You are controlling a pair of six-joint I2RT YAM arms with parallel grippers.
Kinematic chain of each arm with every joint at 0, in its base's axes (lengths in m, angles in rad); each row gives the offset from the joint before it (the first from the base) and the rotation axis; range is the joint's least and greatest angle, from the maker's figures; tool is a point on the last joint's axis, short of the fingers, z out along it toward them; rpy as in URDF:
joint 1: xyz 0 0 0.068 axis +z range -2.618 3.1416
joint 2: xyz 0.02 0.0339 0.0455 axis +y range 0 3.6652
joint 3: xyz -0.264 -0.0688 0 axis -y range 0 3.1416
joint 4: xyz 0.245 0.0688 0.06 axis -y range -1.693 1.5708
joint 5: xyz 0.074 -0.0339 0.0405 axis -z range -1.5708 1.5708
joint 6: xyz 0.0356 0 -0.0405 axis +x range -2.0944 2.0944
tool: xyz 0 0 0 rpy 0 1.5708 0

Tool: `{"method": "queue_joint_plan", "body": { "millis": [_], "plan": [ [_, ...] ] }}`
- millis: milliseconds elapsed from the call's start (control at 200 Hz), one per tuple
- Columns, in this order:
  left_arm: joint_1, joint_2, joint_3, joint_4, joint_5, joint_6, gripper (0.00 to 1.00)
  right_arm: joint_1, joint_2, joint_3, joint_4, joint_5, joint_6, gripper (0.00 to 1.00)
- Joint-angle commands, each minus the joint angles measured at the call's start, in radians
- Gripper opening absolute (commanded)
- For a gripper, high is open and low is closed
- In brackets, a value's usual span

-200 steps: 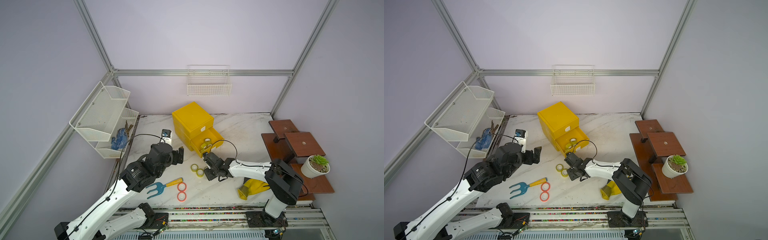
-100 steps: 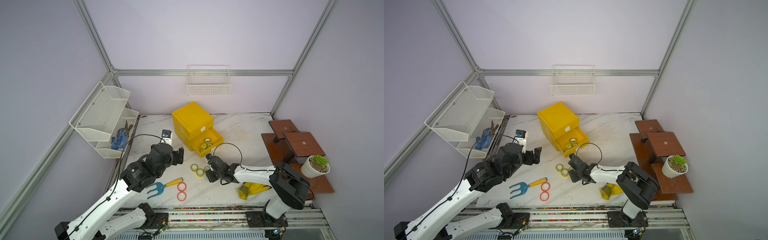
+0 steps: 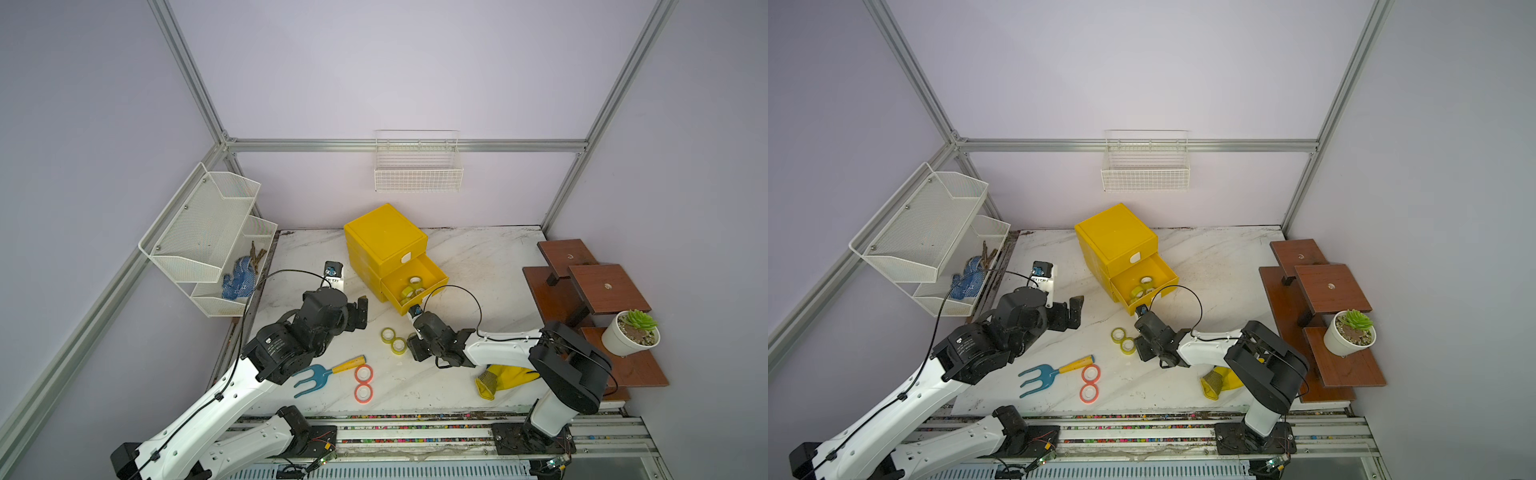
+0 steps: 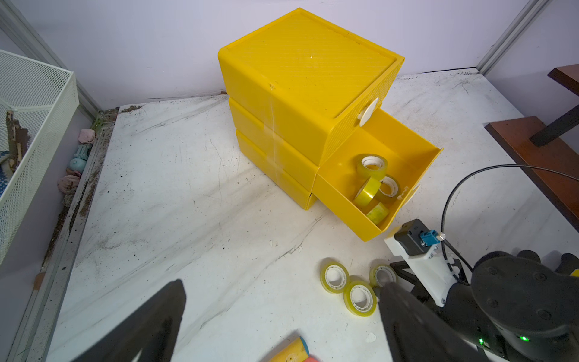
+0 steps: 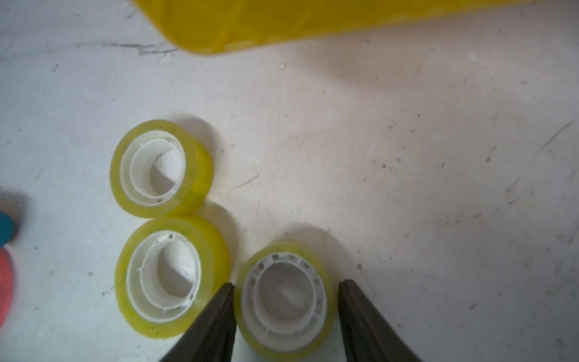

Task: Place the transparent tape into the drawer according to color
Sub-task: Pick up the tape from the drawer.

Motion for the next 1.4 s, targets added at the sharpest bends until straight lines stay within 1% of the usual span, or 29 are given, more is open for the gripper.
{"method": "queue_joint_plan", "body": {
  "millis": [0,470,700,975,1000,1185,1395],
  "plan": [
    [0.008,0.004,-0.011,0.029,-0.004,-0.019,1.0,0.007,0.02,-0.003,-0.006,0.043,0.033,0.54],
    [0.008,0.021,-0.031,0.043,0.012,-0.029,1.0,-0.002,-0.002,-0.022,-0.093,0.156,0.12,0.43],
    [0.01,0.037,-0.058,0.063,0.029,-0.037,1.0,-0.029,-0.058,-0.067,-0.09,0.156,0.139,0.42],
    [0.01,0.082,-0.106,0.093,0.08,-0.074,1.0,-0.069,-0.135,-0.102,-0.099,0.135,0.156,0.41],
    [0.011,0.086,-0.11,0.093,0.085,-0.08,1.0,-0.072,-0.173,-0.106,-0.101,0.133,0.156,0.41],
    [0.011,0.108,-0.148,0.1,0.139,-0.121,1.0,-0.105,-0.268,-0.118,-0.146,0.144,0.152,0.41],
    [0.011,0.13,-0.187,0.105,0.163,-0.156,1.0,-0.156,-0.403,-0.097,-0.214,0.15,0.128,0.4]
  ]
}}
